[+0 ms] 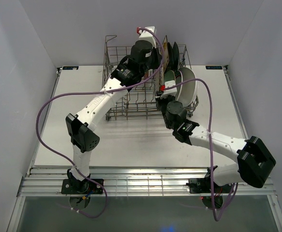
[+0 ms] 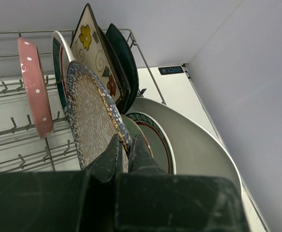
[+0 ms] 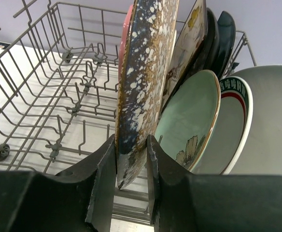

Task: Load the plates into the dish rack
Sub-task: Insert the plate into the dish rack.

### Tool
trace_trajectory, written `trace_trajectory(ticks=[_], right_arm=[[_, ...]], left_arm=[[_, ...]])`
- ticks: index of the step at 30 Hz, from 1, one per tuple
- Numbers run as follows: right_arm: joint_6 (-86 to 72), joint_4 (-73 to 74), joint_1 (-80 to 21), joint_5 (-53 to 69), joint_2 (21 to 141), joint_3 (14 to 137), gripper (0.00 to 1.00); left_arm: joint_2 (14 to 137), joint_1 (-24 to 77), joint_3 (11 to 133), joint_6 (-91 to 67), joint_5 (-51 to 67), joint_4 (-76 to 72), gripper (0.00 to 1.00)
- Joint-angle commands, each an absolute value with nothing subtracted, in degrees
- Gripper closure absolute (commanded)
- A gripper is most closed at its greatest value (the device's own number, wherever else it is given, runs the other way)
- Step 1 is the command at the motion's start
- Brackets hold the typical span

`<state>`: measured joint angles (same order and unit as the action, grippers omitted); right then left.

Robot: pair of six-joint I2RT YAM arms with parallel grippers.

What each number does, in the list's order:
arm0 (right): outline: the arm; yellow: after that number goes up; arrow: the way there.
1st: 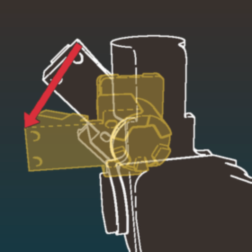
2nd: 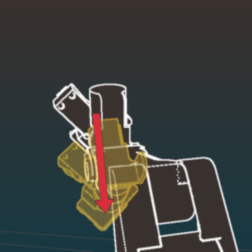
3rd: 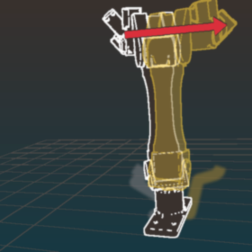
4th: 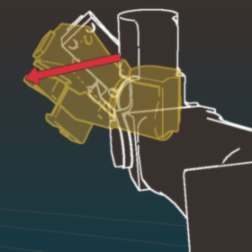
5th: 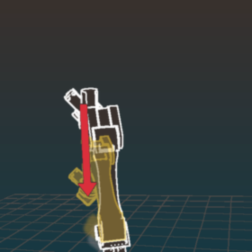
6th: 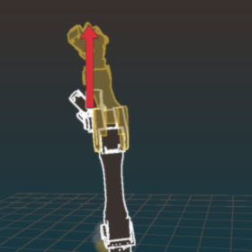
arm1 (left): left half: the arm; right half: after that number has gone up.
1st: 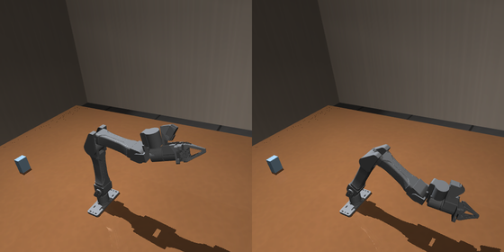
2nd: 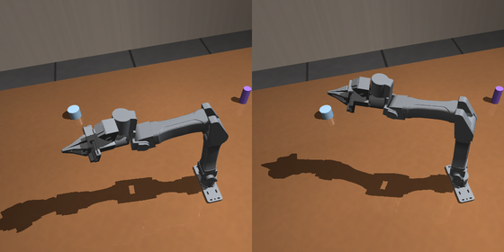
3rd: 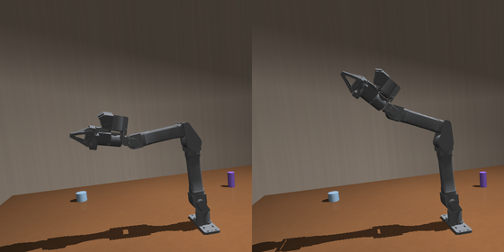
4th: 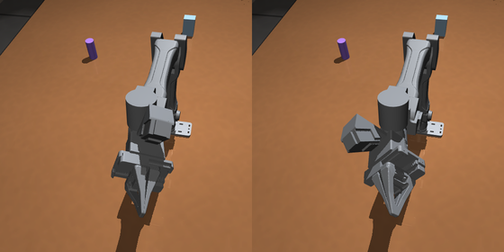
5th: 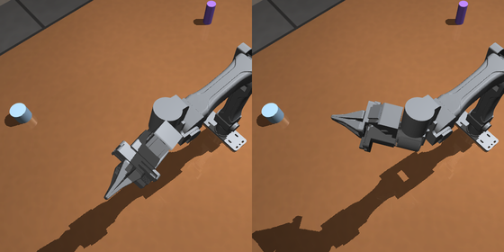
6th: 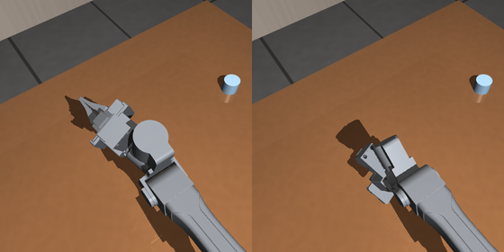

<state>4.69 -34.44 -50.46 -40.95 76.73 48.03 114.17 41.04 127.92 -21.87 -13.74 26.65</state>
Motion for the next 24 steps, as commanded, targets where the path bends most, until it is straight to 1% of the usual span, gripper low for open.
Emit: trace_trajectory(ticks=[1,11,23,24], right_arm=[[0.71,-41.66,-49.22,-39.82,73.39,47.90,0.92],[-1.40,-40.96,-47.29,-38.58,75.67,47.55,0.92],[-3.87,-40.52,-46.85,-39.11,76.55,46.50,0.92],[-4.04,-40.52,-46.85,-39.20,76.47,46.41,0.92]], left_arm=[[113.11,38.67,127.54,-12.13,-13.80,22.94,1.00],[115.75,36.04,127.36,-14.24,-11.52,24.35,1.00],[116.45,35.86,126.91,-14.50,-10.90,25.22,1.00],[116.46,35.86,126.91,-14.50,-10.81,25.22,0.98]])
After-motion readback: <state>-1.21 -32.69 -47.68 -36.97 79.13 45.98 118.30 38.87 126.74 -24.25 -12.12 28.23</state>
